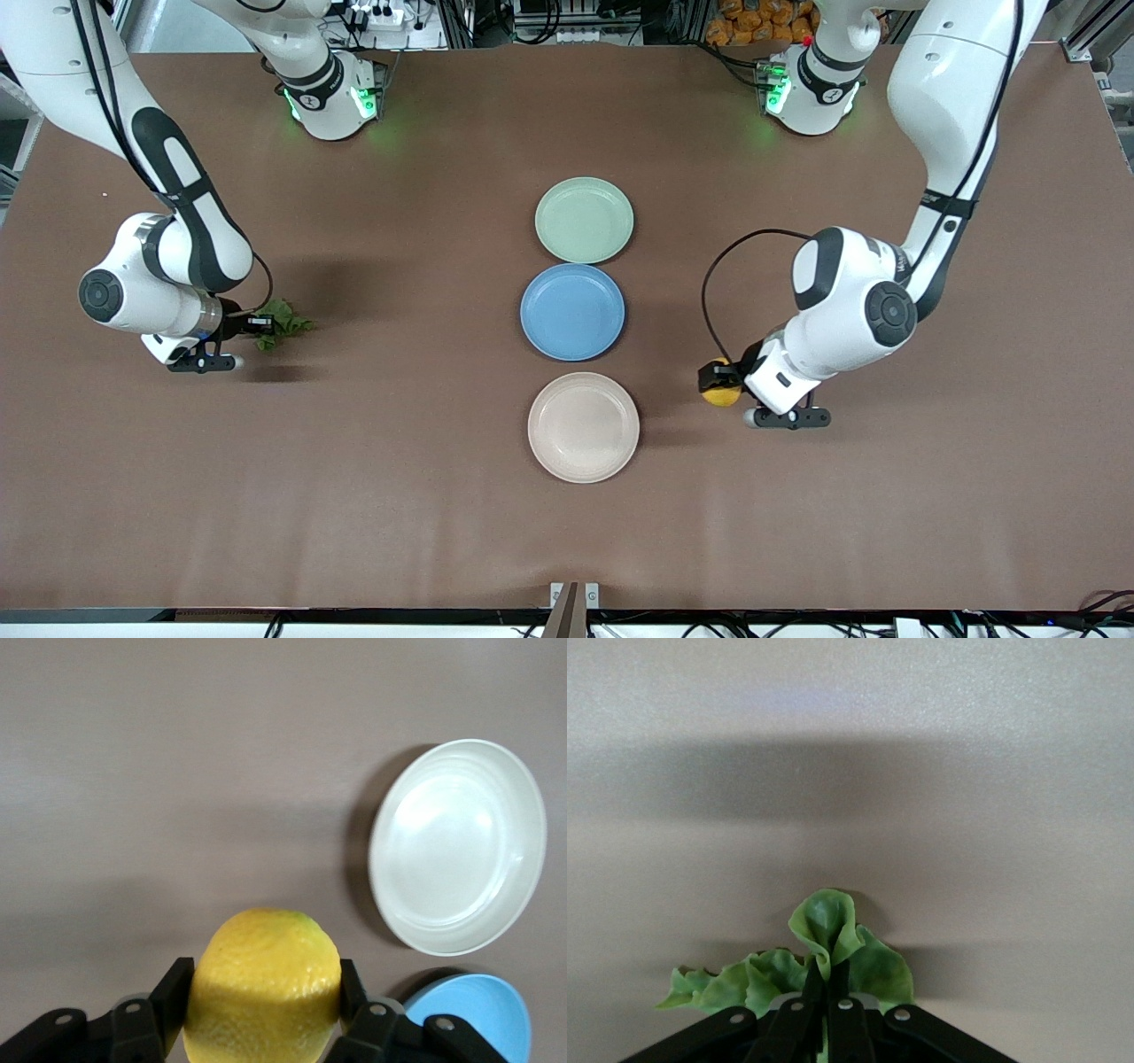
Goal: Place lemon and lettuce in plates
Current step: 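Carry the lemon to the cream plate while the right gripper lifts lettuce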
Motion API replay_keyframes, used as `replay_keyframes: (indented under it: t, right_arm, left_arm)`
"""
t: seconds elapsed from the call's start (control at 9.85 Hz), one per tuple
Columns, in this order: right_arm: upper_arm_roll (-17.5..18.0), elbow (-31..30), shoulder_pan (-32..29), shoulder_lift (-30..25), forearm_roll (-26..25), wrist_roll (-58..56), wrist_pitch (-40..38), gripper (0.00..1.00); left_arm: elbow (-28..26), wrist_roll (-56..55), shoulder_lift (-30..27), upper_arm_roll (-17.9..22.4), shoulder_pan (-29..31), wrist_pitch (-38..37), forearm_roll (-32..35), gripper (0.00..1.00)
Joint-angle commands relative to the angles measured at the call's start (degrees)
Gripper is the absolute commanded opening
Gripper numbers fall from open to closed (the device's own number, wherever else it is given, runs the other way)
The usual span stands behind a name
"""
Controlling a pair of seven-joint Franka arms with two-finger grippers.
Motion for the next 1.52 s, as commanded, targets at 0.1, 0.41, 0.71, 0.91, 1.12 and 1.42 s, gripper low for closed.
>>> replay_keyframes:
  t: [0.1,0.41,0.71,0.91,1.12,1.42]
  right_arm:
    - [0.92,6.01,-1.0,0.07,0.87,-1.12,-10.12,0.0]
    - [1.1,11.29,-0.3,-0.19,1.31,0.98,-18.04,0.0]
    - [1.45,13.77,7.5,-2.64,1.31,14.39,-22.29,0.0]
    - [1.71,13.86,12.78,-4.23,3.58,21.09,-23.42,0.0]
    - [1.62,14.48,17.08,-6.68,10.16,24.27,-26.67,0.0]
    - [1.71,14.65,28.76,-8.1,11.15,38.49,-26.68,0.0]
  left_arm:
    - [8.83,-4.34,5.78,0.17,-3.91,3.18,-2.91,0.0]
    - [10.32,-4.51,10.87,0.17,-7.34,14.15,-7.82,0.0]
    - [13.22,-7.4,14.75,0.17,-9.98,18.49,-11.18,0.0]
    - [13.58,-9.08,16.42,0.17,-11.65,22.34,-11.27,0.0]
    - [14.46,-10.4,18.96,0.17,-13.67,25.68,-11.27,0.0]
    - [14.11,-10.93,20.03,0.52,-14.73,27.02,-11.18,0.0]
